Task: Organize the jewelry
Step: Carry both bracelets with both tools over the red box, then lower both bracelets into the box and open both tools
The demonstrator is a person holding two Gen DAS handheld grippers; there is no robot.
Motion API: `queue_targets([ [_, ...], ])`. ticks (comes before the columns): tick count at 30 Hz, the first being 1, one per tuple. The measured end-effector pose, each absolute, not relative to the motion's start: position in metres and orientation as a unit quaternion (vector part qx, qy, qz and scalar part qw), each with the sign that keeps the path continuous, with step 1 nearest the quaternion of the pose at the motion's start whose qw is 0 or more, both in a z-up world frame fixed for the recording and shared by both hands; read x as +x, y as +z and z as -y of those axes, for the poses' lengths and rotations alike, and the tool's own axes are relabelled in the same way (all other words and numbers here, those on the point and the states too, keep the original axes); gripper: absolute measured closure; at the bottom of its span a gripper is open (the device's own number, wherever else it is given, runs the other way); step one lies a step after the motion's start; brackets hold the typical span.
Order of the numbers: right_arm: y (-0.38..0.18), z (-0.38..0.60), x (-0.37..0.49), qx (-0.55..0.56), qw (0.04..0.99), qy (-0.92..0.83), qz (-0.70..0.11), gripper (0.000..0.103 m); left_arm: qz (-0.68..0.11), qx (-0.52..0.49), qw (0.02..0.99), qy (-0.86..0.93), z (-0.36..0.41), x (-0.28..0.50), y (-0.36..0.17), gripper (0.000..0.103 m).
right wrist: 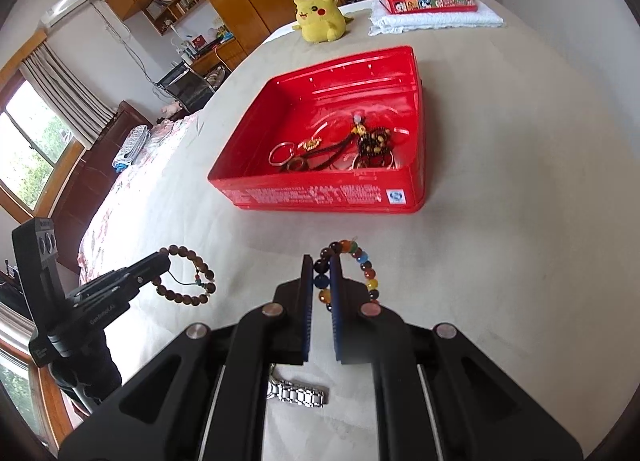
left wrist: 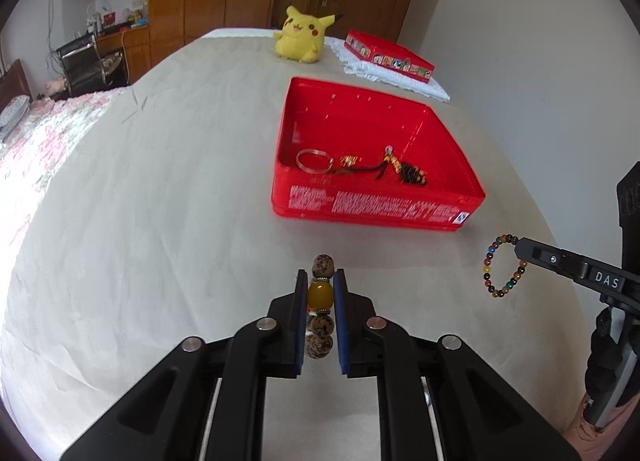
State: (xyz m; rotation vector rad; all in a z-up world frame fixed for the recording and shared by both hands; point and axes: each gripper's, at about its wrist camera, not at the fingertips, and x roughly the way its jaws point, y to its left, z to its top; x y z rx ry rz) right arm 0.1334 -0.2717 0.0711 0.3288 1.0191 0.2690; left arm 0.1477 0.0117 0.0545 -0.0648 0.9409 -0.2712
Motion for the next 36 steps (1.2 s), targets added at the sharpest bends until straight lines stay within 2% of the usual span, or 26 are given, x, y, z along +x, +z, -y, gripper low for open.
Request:
queue_targets([
  [19,0.112,0.287,0.198,0.149,0.874,0.101,-0.452,0.097,-0.408,-0.047,0.9,-0.147,0.019,0.228,0.111,0.091],
  [27,0.113,0.293,0.252,0.148,0.881,0.087,-0.44,0.097,-0.422,-0.051,0.893,-0.145,0.04,0.287,0.096,0.091],
  [36,0.072,0.286,0.322,0.129,0.869,0.055,-0.474,0.097,-0.457,-0.028,0.88,-0.129,0.065,0.351,0.059,0.091],
])
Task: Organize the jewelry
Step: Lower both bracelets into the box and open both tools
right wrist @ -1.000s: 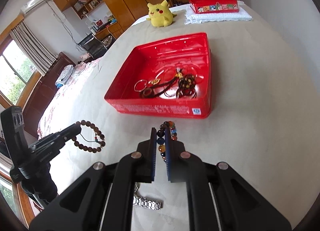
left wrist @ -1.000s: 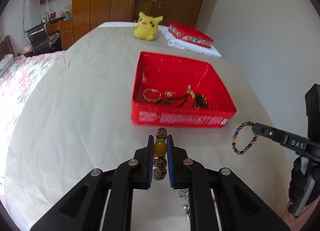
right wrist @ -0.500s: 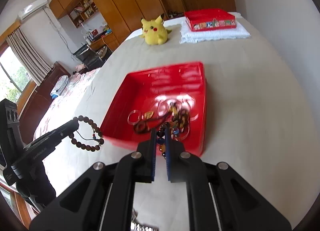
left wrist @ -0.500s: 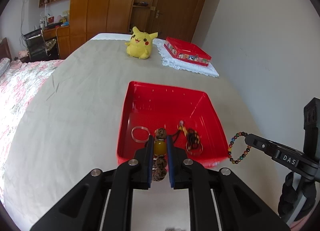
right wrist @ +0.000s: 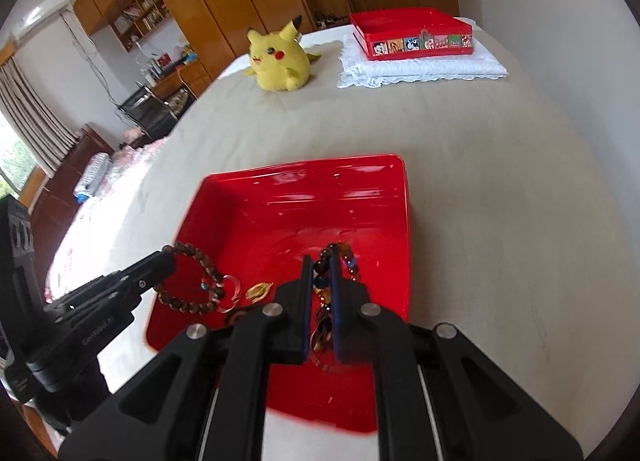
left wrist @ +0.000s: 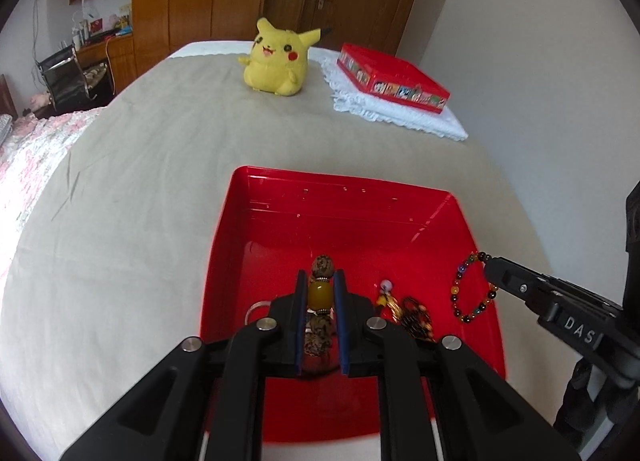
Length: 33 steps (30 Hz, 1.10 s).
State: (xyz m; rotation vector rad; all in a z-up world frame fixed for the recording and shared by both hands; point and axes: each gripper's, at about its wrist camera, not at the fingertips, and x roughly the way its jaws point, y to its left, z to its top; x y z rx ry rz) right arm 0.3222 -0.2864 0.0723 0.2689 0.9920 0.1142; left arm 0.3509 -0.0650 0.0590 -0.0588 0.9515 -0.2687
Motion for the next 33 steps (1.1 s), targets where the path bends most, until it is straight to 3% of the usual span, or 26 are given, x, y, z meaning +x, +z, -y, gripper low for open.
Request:
queue_targets([
  [6,0.045,0.277,0.348,0.11,0.86,0.047,-0.496,0.095,-0.478,-0.016,0.869,-0.127,0.074,0.374,0.038,0.091],
  [10,0.038,0.275,0.352,0.101,0.86,0.045,-0.498,0.078,-0.477,-0.008,0.87,-0.128,0.076,0.376,0.032,0.079],
  [33,0.047,0.274,0.328,0.103,0.86,0.046,-0.497,0.079,-0.475,-0.009,0.872,-0.119,0.072,0.353,0.042,0.078],
])
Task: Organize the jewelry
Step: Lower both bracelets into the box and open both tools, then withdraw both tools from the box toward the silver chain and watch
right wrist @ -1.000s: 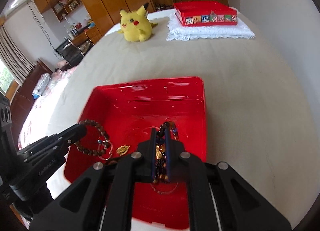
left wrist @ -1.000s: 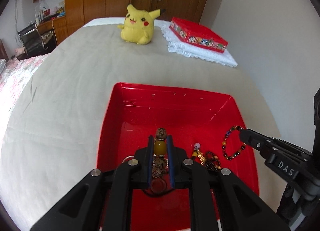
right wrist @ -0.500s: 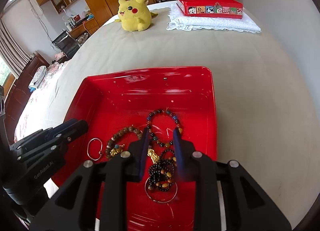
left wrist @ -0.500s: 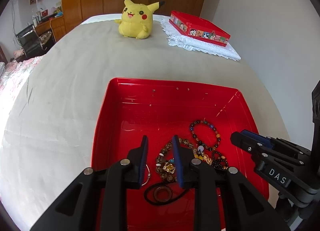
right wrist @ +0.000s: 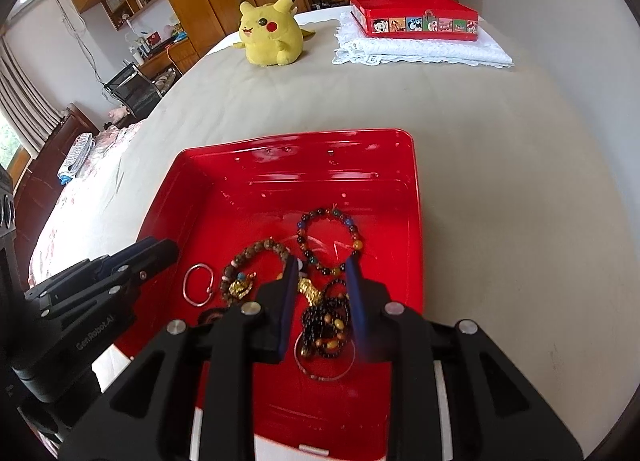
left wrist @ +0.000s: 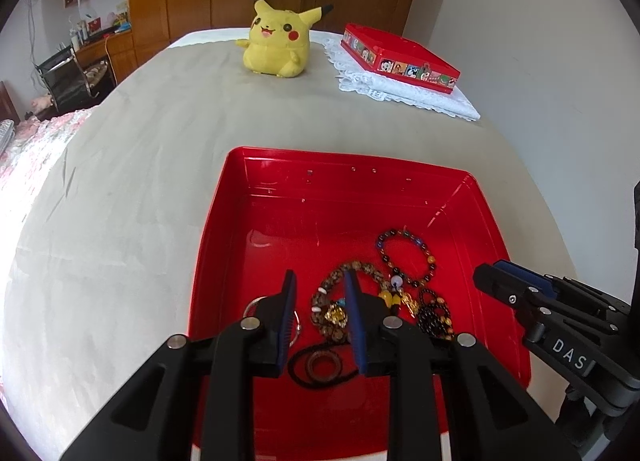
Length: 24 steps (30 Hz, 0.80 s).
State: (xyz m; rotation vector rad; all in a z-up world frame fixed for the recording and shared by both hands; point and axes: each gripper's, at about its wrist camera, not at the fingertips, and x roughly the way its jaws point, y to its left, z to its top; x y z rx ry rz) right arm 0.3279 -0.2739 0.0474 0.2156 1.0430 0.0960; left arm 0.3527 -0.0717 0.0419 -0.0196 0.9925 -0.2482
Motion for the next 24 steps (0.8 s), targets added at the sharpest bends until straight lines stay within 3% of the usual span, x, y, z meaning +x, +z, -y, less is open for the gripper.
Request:
queue_targets([
  [15,0.071,0.265,0.256,0.097,0.865,0.07,-0.488,0.078,-0.453,-0.003,0.884,-0.112,0.04,0.263,0.069,0.068],
  [24,0.055,0.254,0.165,0.094,0.852,0.105,-0.505,0.078,-0.497,0.011,0.86,-0.117,0.015,0.174,0.035,0.063],
])
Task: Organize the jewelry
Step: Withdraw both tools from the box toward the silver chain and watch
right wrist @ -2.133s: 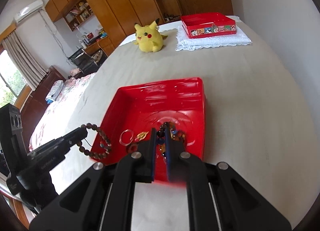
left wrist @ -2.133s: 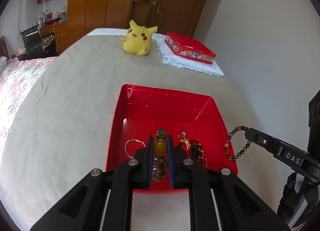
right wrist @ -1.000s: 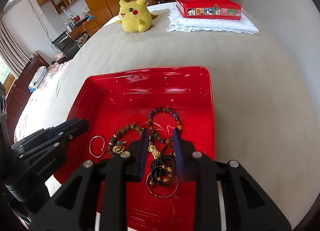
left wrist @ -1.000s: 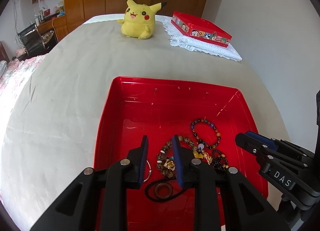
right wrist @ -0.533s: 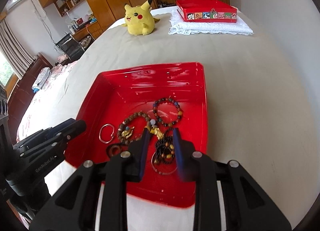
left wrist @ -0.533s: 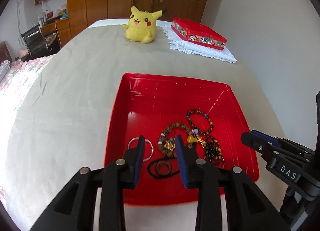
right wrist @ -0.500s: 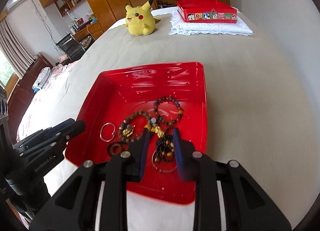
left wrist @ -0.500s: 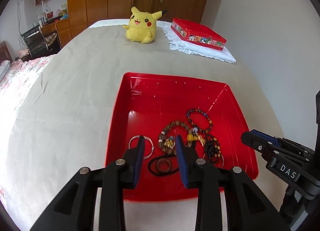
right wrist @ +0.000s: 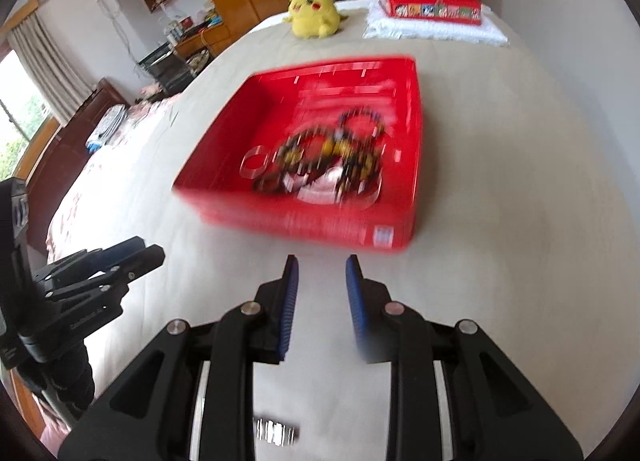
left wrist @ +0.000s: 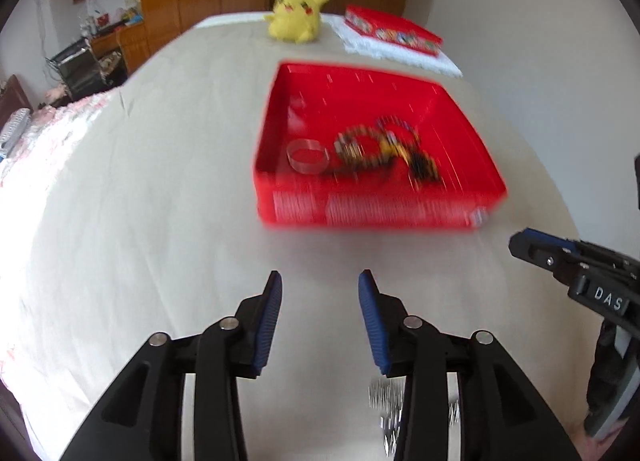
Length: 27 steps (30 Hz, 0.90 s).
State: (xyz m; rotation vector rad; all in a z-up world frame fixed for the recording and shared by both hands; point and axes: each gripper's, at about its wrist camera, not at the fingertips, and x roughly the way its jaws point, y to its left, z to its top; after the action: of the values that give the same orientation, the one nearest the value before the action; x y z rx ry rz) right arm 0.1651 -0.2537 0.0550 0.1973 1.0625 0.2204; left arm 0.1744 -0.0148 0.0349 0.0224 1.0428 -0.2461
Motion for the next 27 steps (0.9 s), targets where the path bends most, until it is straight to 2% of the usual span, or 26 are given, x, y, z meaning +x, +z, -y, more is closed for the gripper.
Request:
queue_targets([
  [8,0.033,0.236,0.107,0.091,0.834,0.133,-0.528,0.078,-0.541,-0.002,0.832,-0.124,0.014,0.12,0.0,0.061],
  [12,0.026,0.234,0.094,0.088,0.828,0.133,-0.537,0.078,-0.548,0.005,0.826,-0.133,0.029,0.105,-0.008,0.051],
  [15,0.022,0.235,0.087,0.091,0.827,0.132,-0.539,0.078,-0.549,0.014,0.825,-0.133,0.041,0.104,-0.012,0.049],
  [24,0.012,0.251,0.078,0.101,0.824,0.127,-0.543,0.078,-0.566,0.024,0.813,-0.134,0.061,0.109,-0.034,0.049],
  [25,0.01,0.25,0.079,0.101,0.824,0.127,-0.543,0.078,-0.565,0.025,0.813,-0.136,0.061,0.11,-0.035,0.05],
  [27,0.009,0.251,0.08,0.103,0.823,0.129,-0.544,0.078,-0.563,0.03,0.814,-0.138,0.06,0.11,-0.035,0.07],
])
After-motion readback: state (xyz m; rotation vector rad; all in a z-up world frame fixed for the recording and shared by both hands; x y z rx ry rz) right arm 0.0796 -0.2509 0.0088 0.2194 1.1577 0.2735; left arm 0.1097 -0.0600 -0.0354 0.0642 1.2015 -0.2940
